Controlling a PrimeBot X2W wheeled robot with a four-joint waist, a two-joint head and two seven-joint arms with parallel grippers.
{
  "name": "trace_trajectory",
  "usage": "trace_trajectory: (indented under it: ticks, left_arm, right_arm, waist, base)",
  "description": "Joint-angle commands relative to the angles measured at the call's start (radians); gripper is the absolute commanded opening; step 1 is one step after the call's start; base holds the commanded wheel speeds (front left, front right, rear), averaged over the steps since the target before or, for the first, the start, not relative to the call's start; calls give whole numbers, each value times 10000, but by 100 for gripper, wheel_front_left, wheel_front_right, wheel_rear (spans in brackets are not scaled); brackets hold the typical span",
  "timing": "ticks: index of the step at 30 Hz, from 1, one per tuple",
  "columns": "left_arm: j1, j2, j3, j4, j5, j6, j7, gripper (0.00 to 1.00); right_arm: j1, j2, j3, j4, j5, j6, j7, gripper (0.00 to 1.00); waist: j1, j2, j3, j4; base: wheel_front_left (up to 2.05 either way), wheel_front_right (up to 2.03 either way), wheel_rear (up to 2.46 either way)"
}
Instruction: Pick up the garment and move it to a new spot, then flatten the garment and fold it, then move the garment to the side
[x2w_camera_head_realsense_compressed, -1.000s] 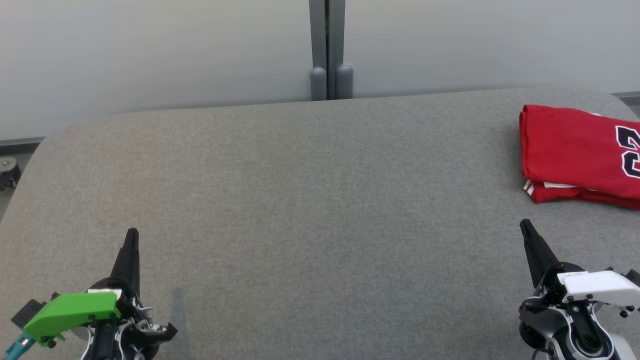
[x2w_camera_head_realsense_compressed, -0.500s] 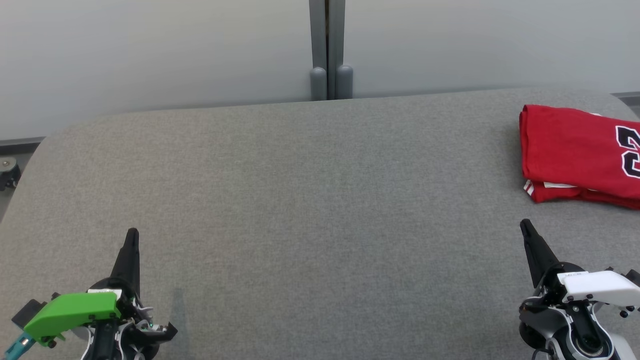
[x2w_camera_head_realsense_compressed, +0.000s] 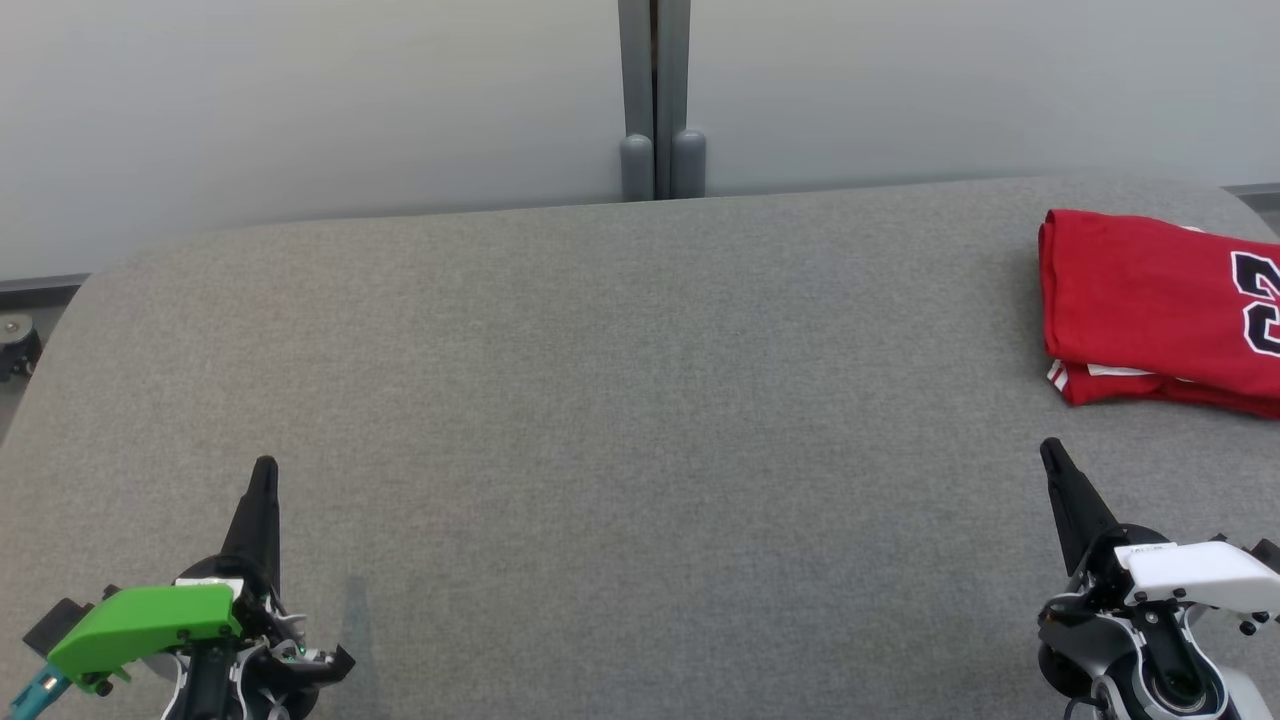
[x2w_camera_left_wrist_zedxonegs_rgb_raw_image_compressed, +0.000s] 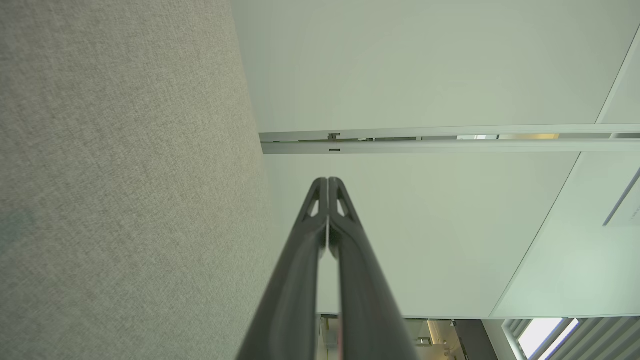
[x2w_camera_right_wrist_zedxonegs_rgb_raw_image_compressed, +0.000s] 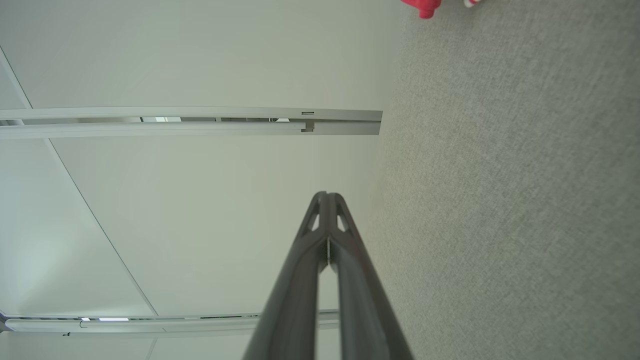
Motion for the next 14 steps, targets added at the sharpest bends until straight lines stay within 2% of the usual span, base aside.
trace_trajectory:
  ticks: [1,14]
  left_arm:
    - [-112,7,26,-28,104,12,22,0]
    - [-114,-5,50,-28,123,13,52,0]
  right_arm:
    - [-69,-53,-19,-40,21,0,35,0]
    - [-69,-53,-19,-40,19,0,35,0]
  waist:
    - [0,-1,0,0]
    - [0,-1,0,0]
  base:
    - [0,0,0]
    - [0,0,0]
